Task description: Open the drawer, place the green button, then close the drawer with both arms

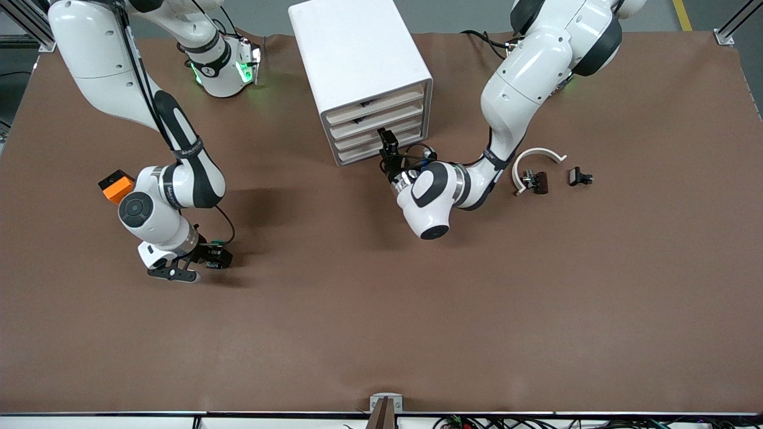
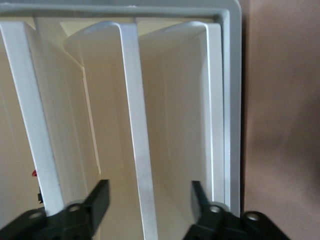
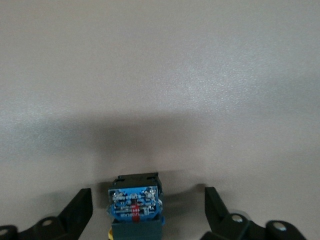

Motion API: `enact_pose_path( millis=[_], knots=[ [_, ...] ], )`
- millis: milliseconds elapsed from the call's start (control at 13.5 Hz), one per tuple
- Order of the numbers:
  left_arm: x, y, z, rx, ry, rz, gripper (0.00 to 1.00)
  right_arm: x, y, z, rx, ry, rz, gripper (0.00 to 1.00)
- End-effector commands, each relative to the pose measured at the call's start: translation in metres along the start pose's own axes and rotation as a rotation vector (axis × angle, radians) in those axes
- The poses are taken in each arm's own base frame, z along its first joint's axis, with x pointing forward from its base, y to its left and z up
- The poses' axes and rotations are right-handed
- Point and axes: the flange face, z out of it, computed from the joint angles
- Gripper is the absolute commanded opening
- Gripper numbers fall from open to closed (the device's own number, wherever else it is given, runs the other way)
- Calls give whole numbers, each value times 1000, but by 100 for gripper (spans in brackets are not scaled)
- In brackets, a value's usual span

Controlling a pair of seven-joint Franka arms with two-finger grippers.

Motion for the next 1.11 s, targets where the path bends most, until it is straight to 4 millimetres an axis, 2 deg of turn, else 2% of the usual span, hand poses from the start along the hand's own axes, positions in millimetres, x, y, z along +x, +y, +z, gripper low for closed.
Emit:
enact_pose_path(
  millis=[0,74,296,444,518,592,813,1035],
  knots=[
    [-3,5,7,30,-1,-31,60,2,-11,0,7,-4,14,13],
    [-5,4,14,32,10,-48,49,2,-10,0,7,-4,22,0],
    [-4,4,17,43,20,-64,39,3,-11,-6,10,-3,28,0],
    [-4,5,17,55,11,-69,19,6,-12,-16,9,-22,48,0],
    [-4,5,16,62,6,-81,12,9,-14,-25,9,-36,56,0],
    [-3,6,14,62,3,-85,1,12,-16,-35,9,-52,74,0],
    [0,9,9,52,3,-91,0,15,-22,-61,28,-85,133,0],
    [4,13,-1,43,-7,-95,0,11,-46,-78,35,-78,179,0]
  ],
)
